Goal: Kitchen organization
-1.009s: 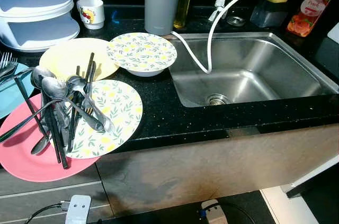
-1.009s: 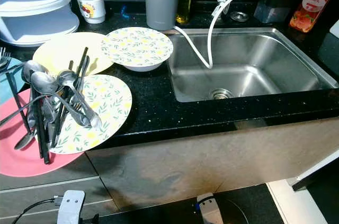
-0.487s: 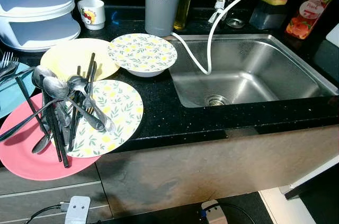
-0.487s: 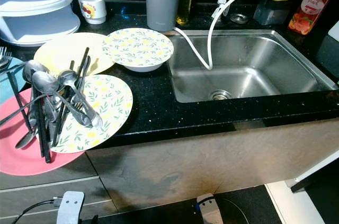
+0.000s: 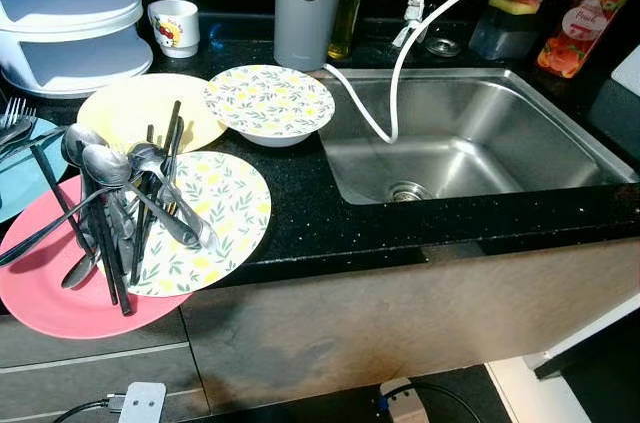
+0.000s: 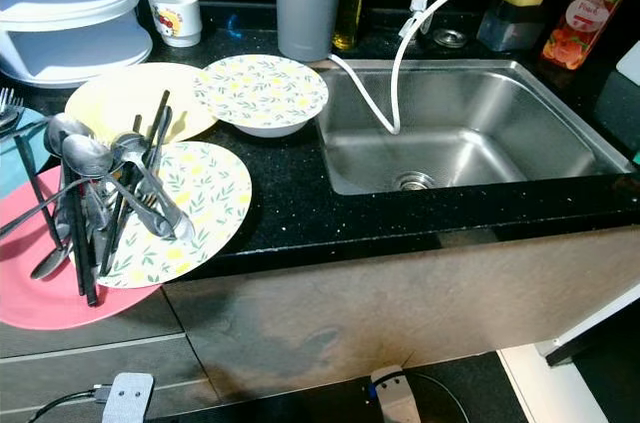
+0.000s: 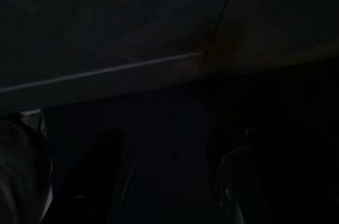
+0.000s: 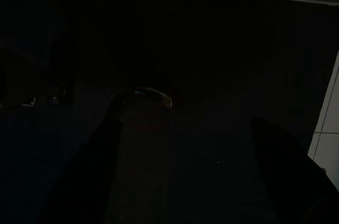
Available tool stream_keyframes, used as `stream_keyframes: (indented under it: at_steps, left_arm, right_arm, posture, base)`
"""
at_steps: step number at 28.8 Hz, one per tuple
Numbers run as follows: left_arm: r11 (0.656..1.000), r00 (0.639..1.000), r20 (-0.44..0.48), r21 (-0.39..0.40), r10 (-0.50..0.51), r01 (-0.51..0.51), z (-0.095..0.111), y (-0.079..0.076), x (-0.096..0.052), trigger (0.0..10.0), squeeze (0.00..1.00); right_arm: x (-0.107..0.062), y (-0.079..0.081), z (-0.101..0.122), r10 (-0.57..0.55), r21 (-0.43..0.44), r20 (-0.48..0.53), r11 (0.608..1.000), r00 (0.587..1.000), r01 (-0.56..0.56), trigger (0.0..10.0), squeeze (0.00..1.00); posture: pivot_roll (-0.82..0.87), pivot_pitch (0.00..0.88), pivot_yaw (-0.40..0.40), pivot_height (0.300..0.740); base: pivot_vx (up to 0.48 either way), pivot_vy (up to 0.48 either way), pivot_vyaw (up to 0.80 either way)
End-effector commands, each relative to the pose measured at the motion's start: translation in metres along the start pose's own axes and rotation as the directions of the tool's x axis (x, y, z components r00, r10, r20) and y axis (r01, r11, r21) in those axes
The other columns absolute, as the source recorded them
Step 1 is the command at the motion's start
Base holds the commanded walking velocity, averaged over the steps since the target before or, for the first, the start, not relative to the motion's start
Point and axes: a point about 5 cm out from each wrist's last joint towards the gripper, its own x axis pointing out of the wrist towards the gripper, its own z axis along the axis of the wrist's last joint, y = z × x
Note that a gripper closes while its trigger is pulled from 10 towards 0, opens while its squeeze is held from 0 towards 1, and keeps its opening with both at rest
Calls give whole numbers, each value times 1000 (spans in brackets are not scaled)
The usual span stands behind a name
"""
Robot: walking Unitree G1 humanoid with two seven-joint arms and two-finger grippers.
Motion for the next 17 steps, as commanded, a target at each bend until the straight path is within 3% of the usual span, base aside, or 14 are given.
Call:
stream_keyframes:
  at_steps: [1,2,5,8,13,17]
  left_arm:
    - [1000,999,-47,1,-23,23,-11,-5,-3,10000,0]
    - [999,999,-16,25,-37,37,-1,-5,0,10000,0]
    - [1000,1000,12,23,3,-4,9,0,4,10000,0]
    - [1000,1000,11,-5,1,-1,8,-6,4,10000,0]
    - [997,997,-8,29,-75,75,1,-18,2,10000,0]
    - [1000,1000,-18,7,-3,3,0,-7,2,10000,0]
  right_arm:
    - [-1,-3,-8,-23,53,-27,998,999,25,10000,0]
    - [-1,-1,-7,-34,104,-26,994,999,36,10000,0]
    - [0,7,-5,-15,93,-19,996,1000,16,10000,0]
    - [0,11,-8,-7,88,-25,996,1000,9,10000,0]
    - [-1,11,-11,1,67,-30,998,1000,1,10000,0]
    - [-1,6,-11,-13,77,-28,997,1000,16,10000,0]
  posture:
    - [157,68,-56,740]
    - [149,117,-60,740]
    - [136,119,-54,740]
    - [125,133,-50,740]
    - [110,149,-43,740]
    - [104,153,-43,740]
  base:
    - [0,0,0]
    - [0,0,0]
    - [0,0,0]
    - [0,0,0]
    - [0,0,0]
    - [0,0,0]
